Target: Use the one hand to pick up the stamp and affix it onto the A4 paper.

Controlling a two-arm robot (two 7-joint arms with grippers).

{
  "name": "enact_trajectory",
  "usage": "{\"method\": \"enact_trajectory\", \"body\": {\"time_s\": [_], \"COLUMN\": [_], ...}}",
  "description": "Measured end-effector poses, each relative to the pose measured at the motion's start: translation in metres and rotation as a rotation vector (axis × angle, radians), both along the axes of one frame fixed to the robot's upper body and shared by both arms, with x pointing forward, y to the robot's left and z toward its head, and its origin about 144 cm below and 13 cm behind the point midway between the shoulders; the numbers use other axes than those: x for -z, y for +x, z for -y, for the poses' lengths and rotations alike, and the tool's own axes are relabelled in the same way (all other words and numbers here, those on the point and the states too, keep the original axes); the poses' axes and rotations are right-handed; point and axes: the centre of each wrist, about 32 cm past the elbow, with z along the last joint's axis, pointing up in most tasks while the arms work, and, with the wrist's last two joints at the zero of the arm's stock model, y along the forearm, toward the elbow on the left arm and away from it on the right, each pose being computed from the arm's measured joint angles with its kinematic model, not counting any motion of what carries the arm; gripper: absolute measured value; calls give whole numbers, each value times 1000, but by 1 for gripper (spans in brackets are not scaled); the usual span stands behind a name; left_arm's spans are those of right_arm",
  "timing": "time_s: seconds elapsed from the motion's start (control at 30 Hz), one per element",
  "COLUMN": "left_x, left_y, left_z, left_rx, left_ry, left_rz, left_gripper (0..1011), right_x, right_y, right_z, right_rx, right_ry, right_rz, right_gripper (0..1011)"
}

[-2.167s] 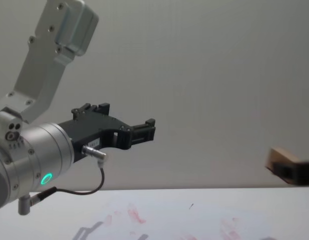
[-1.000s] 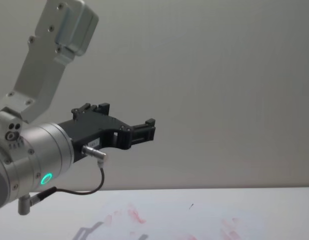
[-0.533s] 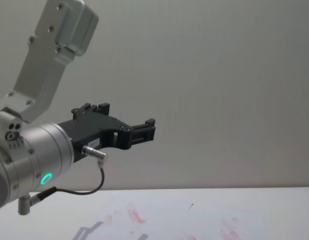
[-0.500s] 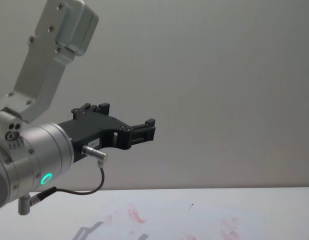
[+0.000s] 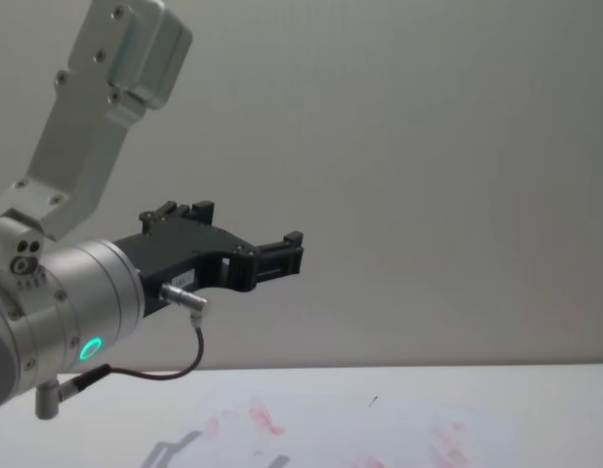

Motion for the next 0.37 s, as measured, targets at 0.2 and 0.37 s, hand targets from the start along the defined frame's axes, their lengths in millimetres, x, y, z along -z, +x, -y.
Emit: {"method": "enact_trajectory", "body": {"time_s": [0.2, 0.37], "left_x": [0, 0], "left_y": [0, 0], "left_z": [0, 0], "left_rx": [0, 0], "left_ry": [0, 0], "left_rz": [0, 0], "left_gripper": [1001, 1001], "right_x": [0, 1], "right_y": [1, 1], "right_z": [0, -1], "right_rx": [-2, -3], "right_ry": [-2, -3], "right_rz": [-2, -2], "right_gripper": [906, 1001]}}
